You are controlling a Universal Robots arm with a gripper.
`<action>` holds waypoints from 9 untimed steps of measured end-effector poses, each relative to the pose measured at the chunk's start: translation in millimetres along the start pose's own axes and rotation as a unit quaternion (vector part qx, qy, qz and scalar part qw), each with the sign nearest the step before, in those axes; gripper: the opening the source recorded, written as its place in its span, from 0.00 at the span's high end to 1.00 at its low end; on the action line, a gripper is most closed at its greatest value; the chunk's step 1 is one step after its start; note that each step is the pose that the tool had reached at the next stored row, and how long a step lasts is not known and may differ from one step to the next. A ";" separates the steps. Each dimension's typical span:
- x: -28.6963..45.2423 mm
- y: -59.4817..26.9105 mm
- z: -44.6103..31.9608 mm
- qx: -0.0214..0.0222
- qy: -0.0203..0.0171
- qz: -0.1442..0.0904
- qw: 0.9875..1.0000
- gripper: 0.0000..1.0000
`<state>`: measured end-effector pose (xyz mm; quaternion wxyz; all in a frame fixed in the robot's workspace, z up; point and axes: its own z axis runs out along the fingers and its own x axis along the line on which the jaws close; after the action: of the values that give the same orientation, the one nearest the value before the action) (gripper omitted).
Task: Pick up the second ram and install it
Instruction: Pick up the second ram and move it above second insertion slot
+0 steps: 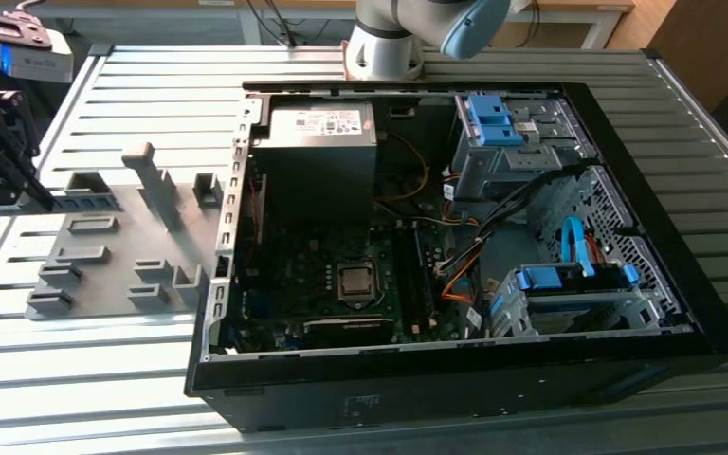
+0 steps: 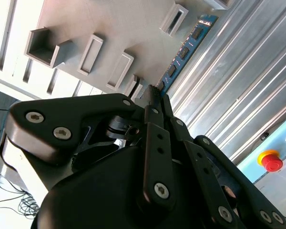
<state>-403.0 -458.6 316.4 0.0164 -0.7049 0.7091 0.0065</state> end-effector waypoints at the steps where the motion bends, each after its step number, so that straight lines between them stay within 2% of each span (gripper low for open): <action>1: 0.0 0.0 -0.3 0.000 0.000 0.000 1.000 0.86; 9: -0.1 -0.1 -3.3 0.000 0.000 0.000 1.000 0.86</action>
<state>-403.0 -458.6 319.7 0.0164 -0.7049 0.7091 0.0065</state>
